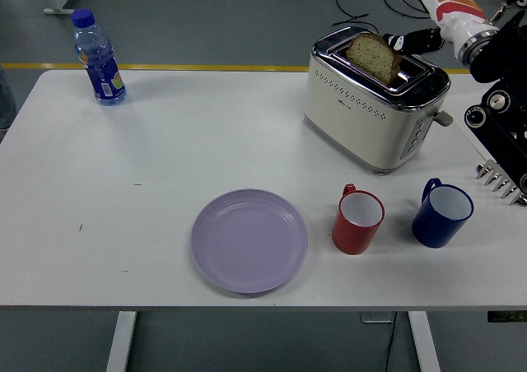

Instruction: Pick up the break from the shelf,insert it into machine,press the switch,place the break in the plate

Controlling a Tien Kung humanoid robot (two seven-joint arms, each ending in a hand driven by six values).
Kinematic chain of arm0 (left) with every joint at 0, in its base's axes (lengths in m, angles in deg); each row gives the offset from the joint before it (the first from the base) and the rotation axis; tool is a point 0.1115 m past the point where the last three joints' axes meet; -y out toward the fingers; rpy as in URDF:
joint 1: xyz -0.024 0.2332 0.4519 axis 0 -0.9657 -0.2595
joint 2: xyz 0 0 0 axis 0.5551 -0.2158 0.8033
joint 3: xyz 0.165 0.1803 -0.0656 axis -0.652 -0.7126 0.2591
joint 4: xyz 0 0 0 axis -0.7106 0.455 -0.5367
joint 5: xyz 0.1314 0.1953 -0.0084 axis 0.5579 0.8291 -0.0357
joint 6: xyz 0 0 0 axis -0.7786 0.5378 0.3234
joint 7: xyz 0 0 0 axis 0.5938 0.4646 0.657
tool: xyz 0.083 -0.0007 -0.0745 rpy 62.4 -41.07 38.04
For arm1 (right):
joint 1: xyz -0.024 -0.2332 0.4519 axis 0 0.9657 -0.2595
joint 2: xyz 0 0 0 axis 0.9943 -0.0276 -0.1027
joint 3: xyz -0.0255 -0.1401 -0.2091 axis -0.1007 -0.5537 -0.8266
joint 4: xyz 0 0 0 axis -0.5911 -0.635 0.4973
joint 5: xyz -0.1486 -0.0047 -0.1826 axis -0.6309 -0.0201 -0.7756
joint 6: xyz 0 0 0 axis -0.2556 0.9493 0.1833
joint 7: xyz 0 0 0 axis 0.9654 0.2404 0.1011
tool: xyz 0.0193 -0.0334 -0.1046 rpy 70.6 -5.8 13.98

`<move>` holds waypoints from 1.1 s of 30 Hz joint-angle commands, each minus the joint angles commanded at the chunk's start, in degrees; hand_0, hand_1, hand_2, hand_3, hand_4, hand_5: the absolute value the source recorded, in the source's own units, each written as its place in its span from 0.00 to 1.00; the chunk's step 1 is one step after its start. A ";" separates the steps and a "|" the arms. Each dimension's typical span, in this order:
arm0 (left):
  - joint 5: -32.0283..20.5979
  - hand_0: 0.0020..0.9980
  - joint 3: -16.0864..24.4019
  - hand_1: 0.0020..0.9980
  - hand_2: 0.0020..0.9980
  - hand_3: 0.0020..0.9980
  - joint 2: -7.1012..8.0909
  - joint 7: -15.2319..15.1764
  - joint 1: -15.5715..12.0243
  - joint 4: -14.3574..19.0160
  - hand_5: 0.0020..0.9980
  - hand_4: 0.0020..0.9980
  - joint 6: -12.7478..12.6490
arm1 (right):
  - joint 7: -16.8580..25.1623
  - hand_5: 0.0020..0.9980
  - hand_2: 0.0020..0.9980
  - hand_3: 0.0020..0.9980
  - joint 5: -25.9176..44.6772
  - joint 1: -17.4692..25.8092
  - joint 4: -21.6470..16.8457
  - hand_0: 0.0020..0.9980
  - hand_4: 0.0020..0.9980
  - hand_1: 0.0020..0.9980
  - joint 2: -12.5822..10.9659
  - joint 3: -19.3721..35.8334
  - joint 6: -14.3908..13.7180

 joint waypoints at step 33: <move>1.61 0.69 1.58 0.63 0.69 0.71 -0.40 0.17 -0.71 0.00 1.00 0.46 0.37 | -0.45 0.00 0.25 0.65 2.37 23.76 -11.37 0.20 0.39 0.15 -12.93 10.11 -4.99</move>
